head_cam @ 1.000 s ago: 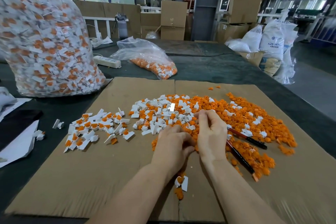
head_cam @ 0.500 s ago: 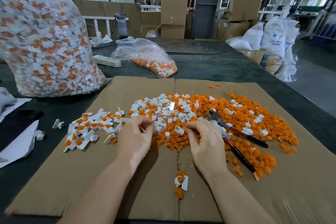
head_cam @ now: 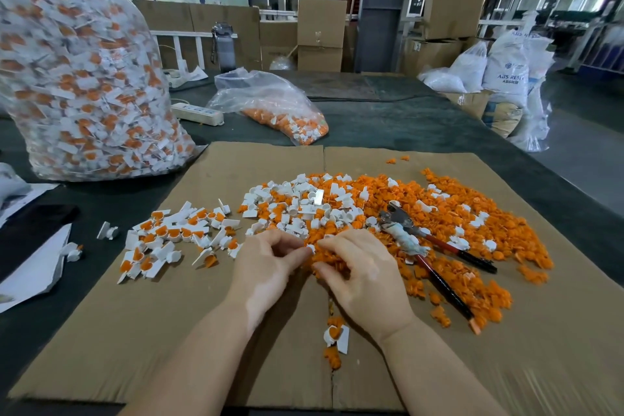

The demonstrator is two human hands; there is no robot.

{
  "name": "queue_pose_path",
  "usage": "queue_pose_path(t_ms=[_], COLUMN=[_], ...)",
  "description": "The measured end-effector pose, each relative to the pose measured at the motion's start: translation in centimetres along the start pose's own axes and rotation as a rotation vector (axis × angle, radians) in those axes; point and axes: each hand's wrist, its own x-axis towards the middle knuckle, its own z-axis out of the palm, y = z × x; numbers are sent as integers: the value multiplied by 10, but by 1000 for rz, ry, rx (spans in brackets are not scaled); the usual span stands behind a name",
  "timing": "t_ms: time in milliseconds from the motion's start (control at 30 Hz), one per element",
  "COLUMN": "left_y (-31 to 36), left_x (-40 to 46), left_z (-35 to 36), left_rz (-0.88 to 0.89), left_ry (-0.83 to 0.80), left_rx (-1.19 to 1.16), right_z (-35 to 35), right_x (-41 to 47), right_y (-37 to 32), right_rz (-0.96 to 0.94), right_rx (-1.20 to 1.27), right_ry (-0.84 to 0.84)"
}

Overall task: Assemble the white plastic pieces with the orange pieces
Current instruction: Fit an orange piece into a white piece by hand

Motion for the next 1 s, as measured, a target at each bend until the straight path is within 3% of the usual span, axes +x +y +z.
queue_pose_path(t_ms=[167,367,633,833,1000], left_y=[8,-3,-8,-4,0], left_x=[-4,14,30,25,16], left_z=[11,0,10,7,9], left_rz=[-69,-14,9,15,33], left_ry=[-138,140,174,229,179], left_rx=[-191,73,286,232,61], right_z=[2,2,1,0,-1], right_x=[0,1,0,-2,-1], right_y=[-2,4,7,8,8], right_rz=[-4,155,249,295,300], right_rx=[-15,47,107,179,179], right_ry=[45,134,158,162,177])
